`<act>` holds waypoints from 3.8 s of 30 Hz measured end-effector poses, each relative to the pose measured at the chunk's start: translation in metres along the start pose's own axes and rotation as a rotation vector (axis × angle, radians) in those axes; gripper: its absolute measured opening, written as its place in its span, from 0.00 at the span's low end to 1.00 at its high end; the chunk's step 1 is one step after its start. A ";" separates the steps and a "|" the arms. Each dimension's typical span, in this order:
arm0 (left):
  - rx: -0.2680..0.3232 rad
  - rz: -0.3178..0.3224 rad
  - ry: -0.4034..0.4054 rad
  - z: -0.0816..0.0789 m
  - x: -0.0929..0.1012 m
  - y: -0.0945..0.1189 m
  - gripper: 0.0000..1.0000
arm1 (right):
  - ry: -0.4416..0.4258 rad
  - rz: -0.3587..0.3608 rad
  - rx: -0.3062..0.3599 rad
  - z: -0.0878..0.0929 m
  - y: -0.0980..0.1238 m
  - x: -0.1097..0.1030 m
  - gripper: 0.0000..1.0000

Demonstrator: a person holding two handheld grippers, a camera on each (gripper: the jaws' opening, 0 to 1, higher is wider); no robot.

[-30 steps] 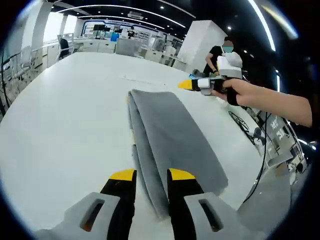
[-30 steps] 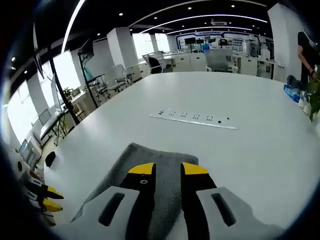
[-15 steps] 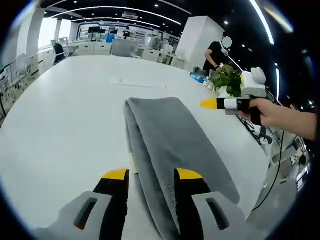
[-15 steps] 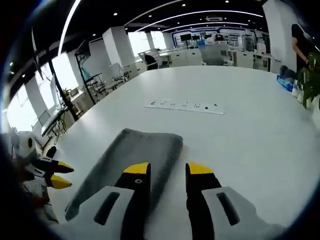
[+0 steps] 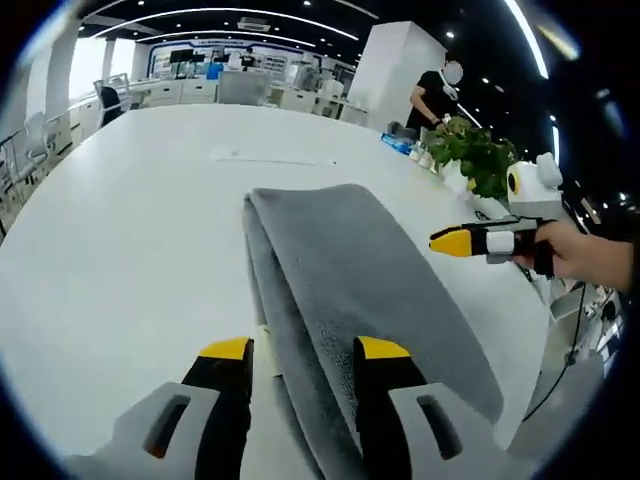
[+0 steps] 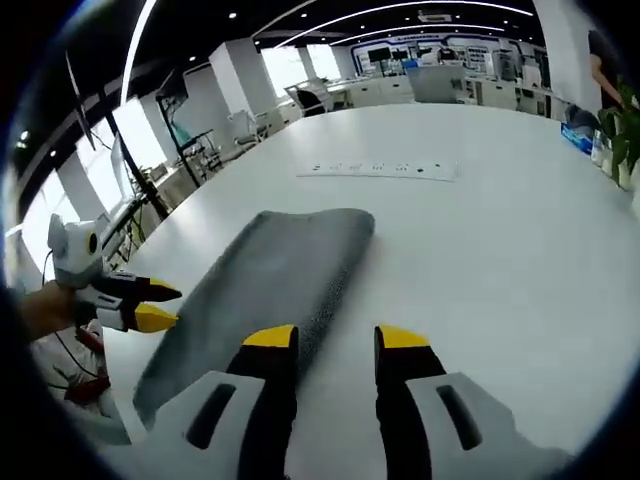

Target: Fold the towel on the table until its edges align and the towel forms a compact rectangular stack.

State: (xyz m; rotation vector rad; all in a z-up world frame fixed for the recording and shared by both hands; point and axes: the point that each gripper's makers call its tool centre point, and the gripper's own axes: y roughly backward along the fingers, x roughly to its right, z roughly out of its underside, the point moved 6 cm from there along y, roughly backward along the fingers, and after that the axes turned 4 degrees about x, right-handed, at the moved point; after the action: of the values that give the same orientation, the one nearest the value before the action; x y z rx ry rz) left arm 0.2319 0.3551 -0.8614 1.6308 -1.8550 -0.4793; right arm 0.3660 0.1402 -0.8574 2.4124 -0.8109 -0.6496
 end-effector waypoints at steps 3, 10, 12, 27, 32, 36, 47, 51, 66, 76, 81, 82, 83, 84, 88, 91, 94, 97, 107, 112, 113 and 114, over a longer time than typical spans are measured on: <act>0.001 -0.003 0.012 -0.001 -0.003 -0.002 0.42 | -0.004 -0.009 0.001 0.003 0.001 -0.003 0.29; -0.001 -0.014 0.046 0.005 -0.008 -0.009 0.41 | -0.002 -0.026 -0.020 0.013 0.001 -0.011 0.29; -0.001 -0.018 0.047 0.006 -0.008 -0.009 0.41 | 0.018 -0.022 -0.028 0.017 0.000 -0.011 0.30; -0.030 -0.032 -0.039 0.009 0.000 -0.013 0.29 | 0.050 -0.025 -0.046 0.029 -0.005 -0.023 0.16; -0.034 -0.047 -0.064 0.008 0.001 -0.015 0.27 | 0.077 -0.024 -0.043 0.030 -0.009 -0.028 0.08; -0.042 -0.031 -0.074 0.008 0.007 -0.018 0.20 | 0.012 -0.022 -0.046 0.031 -0.009 -0.025 0.05; -0.056 -0.033 -0.051 0.008 0.012 -0.020 0.15 | -0.026 -0.008 -0.011 0.035 -0.006 -0.023 0.04; -0.062 -0.021 -0.050 0.008 0.021 -0.024 0.15 | -0.013 0.003 -0.011 0.036 -0.002 -0.016 0.04; -0.067 0.057 -0.102 0.008 0.073 -0.045 0.14 | -0.030 0.072 -0.009 0.050 0.033 0.025 0.04; -0.067 0.098 -0.150 0.010 0.094 -0.053 0.15 | -0.039 0.118 -0.003 0.057 0.051 0.043 0.05; -0.068 0.101 -0.154 0.009 0.090 -0.054 0.15 | -0.031 0.140 -0.011 0.055 0.051 0.039 0.05; -0.067 0.105 -0.163 0.009 0.092 -0.054 0.16 | -0.017 0.155 -0.016 0.055 0.052 0.037 0.05; -0.063 0.107 -0.177 0.008 0.090 -0.054 0.17 | -0.001 0.159 -0.019 0.054 0.052 0.037 0.05; -0.059 0.109 -0.181 0.008 0.090 -0.053 0.18 | 0.043 0.163 -0.026 0.053 0.052 0.036 0.05; -0.051 0.117 -0.177 0.005 0.086 -0.051 0.23 | 0.066 0.150 -0.023 0.051 0.052 0.036 0.06; -0.049 0.129 -0.235 0.002 0.088 -0.047 0.26 | 0.086 0.138 -0.015 0.049 0.058 0.036 0.07; -0.047 0.141 -0.275 0.001 0.089 -0.041 0.28 | 0.136 0.126 -0.007 0.046 0.063 0.033 0.07; -0.030 0.139 -0.300 -0.003 0.090 -0.036 0.32 | 0.167 0.113 0.009 0.042 0.068 0.029 0.12; 0.024 0.198 -0.429 -0.016 0.109 -0.016 0.52 | 0.255 0.046 0.023 0.041 0.078 0.013 0.26; 0.000 0.241 -0.474 -0.002 0.120 -0.009 0.54 | 0.299 0.004 0.013 0.045 0.087 0.007 0.28; -0.004 0.247 -0.487 0.002 0.123 -0.007 0.55 | 0.300 -0.005 0.011 0.046 0.088 0.006 0.28; -0.006 0.253 -0.496 0.004 0.125 -0.005 0.55 | 0.298 -0.011 0.009 0.048 0.089 0.005 0.28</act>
State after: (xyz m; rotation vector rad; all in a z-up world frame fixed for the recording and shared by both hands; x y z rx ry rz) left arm 0.2266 0.2314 -0.8417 1.3232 -2.3755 -0.8304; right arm 0.3056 0.0605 -0.8421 2.4443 -0.6770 -0.2794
